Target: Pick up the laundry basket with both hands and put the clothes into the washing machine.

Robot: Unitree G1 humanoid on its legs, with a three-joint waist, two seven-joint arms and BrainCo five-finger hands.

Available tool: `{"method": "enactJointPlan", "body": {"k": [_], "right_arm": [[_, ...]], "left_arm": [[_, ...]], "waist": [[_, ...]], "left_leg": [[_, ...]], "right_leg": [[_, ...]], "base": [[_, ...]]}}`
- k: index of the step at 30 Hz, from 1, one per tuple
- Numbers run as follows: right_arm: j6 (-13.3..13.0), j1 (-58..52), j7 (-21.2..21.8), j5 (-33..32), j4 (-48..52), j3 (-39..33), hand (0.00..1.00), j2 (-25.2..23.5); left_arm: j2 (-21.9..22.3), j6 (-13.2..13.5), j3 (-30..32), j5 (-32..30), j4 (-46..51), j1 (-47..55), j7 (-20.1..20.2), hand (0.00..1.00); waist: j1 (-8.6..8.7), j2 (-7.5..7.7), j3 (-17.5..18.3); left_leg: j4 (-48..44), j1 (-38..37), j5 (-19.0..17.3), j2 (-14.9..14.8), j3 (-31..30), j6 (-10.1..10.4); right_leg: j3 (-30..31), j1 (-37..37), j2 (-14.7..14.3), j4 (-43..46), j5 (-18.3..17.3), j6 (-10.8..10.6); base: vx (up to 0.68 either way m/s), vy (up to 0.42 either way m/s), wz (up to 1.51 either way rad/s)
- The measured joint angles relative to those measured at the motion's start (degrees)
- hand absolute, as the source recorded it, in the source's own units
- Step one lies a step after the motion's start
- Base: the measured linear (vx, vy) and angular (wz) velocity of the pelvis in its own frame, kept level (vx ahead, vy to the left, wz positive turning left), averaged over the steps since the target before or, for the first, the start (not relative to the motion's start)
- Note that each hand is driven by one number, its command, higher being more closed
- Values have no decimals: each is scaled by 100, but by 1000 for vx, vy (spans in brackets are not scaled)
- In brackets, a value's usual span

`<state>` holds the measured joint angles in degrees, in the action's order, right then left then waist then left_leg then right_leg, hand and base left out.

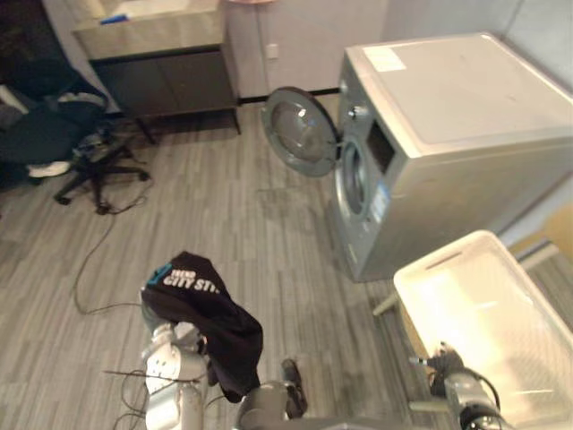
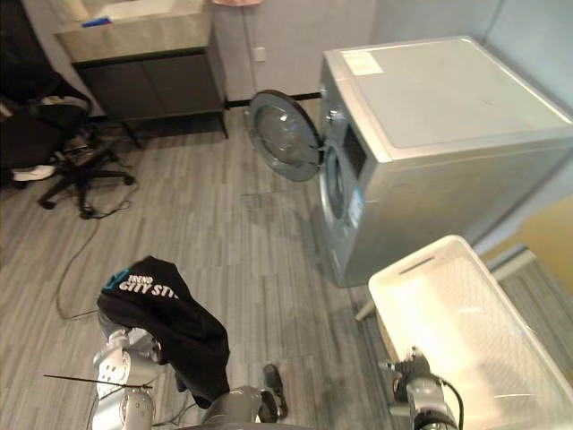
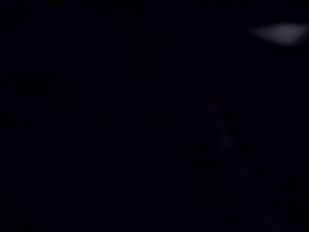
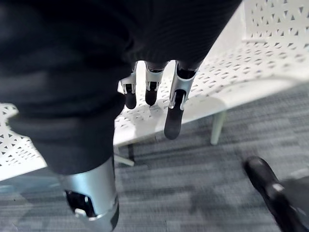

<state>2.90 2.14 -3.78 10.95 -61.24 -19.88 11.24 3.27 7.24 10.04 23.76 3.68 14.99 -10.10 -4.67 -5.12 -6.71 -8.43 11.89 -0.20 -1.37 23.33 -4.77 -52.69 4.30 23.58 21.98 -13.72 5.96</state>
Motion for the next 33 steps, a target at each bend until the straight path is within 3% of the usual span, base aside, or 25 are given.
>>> {"method": "enactJointPlan", "body": {"k": [1,2,3,4,7,9,10,11,12,13,16,21,23,24,25,26,27,28,29,31,33], "right_arm": [[1,-163,34,-45,35,-6,0,-83],[33,-452,93,-161,78,0,0,-353],[49,-672,160,-371,150,-81,0,-491],[45,-720,154,-491,175,-93,0,-566],[32,-857,170,-607,483,-36,0,-671],[3,-921,208,-594,694,-11,0,-693],[4,-931,278,-589,793,0,0,-702],[14,-961,269,-582,844,0,0,-785],[4,-1060,269,-579,1056,-18,0,-836],[61,-1041,265,-575,1073,-9,0,-874],[128,-978,267,-514,1084,-14,0,-890],[276,-919,245,-292,1068,-285,0,-869],[327,-932,235,-156,1076,-521,0,-782],[355,-942,238,-115,1078,-729,0,-650],[367,-959,238,-115,1077,-855,0,-580],[367,-873,233,-142,1097,-1170,0,-370],[360,-786,158,-195,1110,-1469,0,-86],[353,-757,106,-207,1121,-1609,0,48],[330,-728,-2,-253,1114,-1791,0,237],[299,-577,-130,-349,1078,-2120,0,441],[288,-485,-182,-434,1004,-2259,0,454]], "left_arm": [[-11,1,-126,-21,-5,8,13,100],[-44,2,-366,-61,-52,-12,27,100],[-40,-6,-549,-95,-136,-37,56,100],[0,-41,-641,-98,-196,-17,91,100],[-4,-175,-923,-194,-316,-2,136,100],[1,-183,-1055,-194,-317,-6,144,100],[48,-191,-1113,-195,-333,-19,150,100],[63,-190,-1117,-195,-342,-36,177,100],[65,-172,-1178,-194,-322,-134,228,100],[50,-207,-1173,-193,-470,-173,250,100],[59,-249,-1227,-199,-578,-167,288,100],[45,-302,-1192,-221,-671,-196,372,100],[42,-305,-1163,-239,-675,-184,370,100],[6,-305,-1149,-294,-662,-190,370,100],[-9,-310,-1125,-316,-678,-209,369,100],[0,-311,-922,-319,-675,-207,367,100],[15,-318,-751,-315,-691,-199,343,100],[13,-317,-683,-311,-728,-201,342,100],[-29,-317,-539,-304,-854,-226,338,100],[-177,-317,-455,-302,-896,-230,250,100],[-196,-316,-376,-302,-895,-261,243,100]], "waist": [[71,0,-7],[184,88,-70],[336,247,-172],[365,313,-229],[379,295,-248],[385,273,-260],[404,253,-243],[432,351,-193],[524,352,-236],[493,438,-239],[531,478,-118],[529,507,-31],[523,489,102],[536,462,217],[544,451,237],[529,403,253],[497,335,264],[472,313,280],[376,425,295],[389,689,293],[384,778,280]], "left_leg": [[-12,-7,-28,63,-161,-41],[-39,-87,-103,300,-455,-151],[-61,-228,-167,569,-654,-247],[-124,-297,-207,669,-757,-304],[-236,-489,-360,604,-999,-382],[-219,-579,-475,516,-1004,-334],[-55,-686,-575,459,-981,-214],[-87,-800,-802,425,-765,-125],[-870,-565,-1002,7,-350,-209],[-945,-658,-1144,79,-347,-109],[-651,-849,-1193,4,-348,-49],[-341,-1439,-1424,-71,-246,348],[-593,-1571,-1687,-254,-198,527],[-1490,-1356,-1864,-599,-188,735],[-2046,-1165,-1865,-795,-223,734],[-3209,-785,-1730,-1207,-355,832],[-4242,-489,-1360,-1563,-525,745],[-4696,-343,-1150,-1710,-612,725],[-5225,-153,-1166,-1886,-639,693],[-5323,150,-1259,-1967,-611,541],[-4967,354,-1318,-2002,-619,504]], "right_leg": [[597,-160,-129,78,-253,152],[1726,-361,-348,314,-620,328],[2464,-455,-396,740,-797,145],[2692,-623,-382,1187,-875,-49],[2472,-1180,-613,2152,-921,-247],[2307,-1363,-699,2224,-880,-417],[2268,-1473,-815,1994,-822,-531],[2263,-1572,-819,1613,-760,-628],[2193,-1549,-901,1341,-746,-670],[2260,-1583,-816,1071,-667,-799],[2123,-1768,-1036,425,-255,-820],[1657,-1697,-1236,-225,443,-706],[1665,-1481,-1467,-549,634,-577],[1593,-1196,-1707,-852,1046,-360],[1552,-1113,-1784,-870,1068,-322],[1532,-904,-2002,-967,973,-258],[1665,-627,-2223,-1084,865,-235],[1753,-499,-2317,-1154,845,-238],[2006,-308,-2380,-1251,843,-239],[2261,-25,-2180,-1459,855,-257],[2409,167,-2018,-1572,863,-270]], "base": [[105,134,173],[177,52,189],[199,21,182],[133,13,113],[129,29,45],[125,28,15],[94,23,3],[267,-72,23],[312,-109,15],[313,-127,10],[182,-38,-12],[346,-58,-12],[409,-97,4],[460,-121,10],[538,-166,2],[548,-175,-35],[472,-128,-52],[476,-70,-82],[435,-16,-80],[413,24,-60],[247,108,-28]]}}
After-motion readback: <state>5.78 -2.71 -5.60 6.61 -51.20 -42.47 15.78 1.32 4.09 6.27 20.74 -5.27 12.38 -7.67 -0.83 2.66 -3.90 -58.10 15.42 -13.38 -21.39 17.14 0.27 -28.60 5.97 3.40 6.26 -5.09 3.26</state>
